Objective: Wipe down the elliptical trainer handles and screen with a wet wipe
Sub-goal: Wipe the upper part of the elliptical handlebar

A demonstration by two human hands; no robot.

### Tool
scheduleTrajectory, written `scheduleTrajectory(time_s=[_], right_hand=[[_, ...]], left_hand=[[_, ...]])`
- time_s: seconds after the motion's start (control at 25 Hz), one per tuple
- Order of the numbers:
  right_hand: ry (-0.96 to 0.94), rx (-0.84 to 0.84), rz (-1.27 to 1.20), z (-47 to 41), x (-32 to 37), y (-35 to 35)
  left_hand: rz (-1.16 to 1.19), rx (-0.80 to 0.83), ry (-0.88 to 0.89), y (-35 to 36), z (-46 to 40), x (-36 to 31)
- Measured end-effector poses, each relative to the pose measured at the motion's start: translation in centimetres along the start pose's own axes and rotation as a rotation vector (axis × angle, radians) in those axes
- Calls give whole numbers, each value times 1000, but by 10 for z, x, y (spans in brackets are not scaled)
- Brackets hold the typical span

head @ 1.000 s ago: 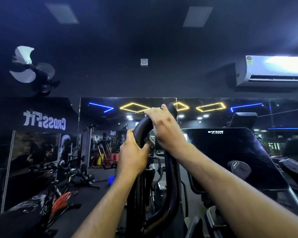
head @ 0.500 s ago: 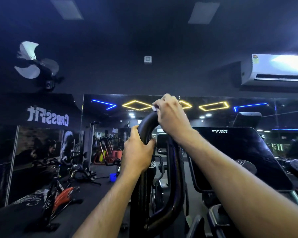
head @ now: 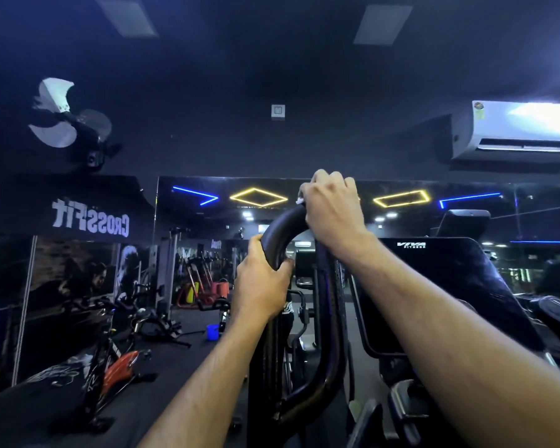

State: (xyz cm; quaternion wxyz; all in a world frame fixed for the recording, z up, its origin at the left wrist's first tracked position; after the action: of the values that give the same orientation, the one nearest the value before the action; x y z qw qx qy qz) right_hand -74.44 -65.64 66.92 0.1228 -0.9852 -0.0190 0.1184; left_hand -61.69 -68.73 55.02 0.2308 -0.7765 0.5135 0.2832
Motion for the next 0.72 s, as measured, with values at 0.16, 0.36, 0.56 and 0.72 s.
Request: scheduleTrajectory(time_s=[0.16,0.36,0.56,0.72], right_hand=[[-46,62,-78,13,38,0],[-216,148,-350,32,31,-2],[-101,29,-255,1,-12,-4],[-52,-91,-336,24,25,1]], left_hand=[[10,-9,-6,0,0,1],[26,-14,8,0,-1,2],[-4,0,10,0,0,1],[-7,-14,12,-2,-1,0]])
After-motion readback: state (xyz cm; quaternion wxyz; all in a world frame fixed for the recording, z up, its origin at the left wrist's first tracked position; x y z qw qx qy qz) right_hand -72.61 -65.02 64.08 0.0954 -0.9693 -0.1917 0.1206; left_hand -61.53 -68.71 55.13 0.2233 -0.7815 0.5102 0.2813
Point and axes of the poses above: each hand's wrist, its own z-axis away from the middle knuckle, its own y-axis out of the palm, x = y × z, the point moved 6 cm from there along -z, towards the middle knuckle, and after that the axes turned 10 degrees about z, right-handed, at the moved point
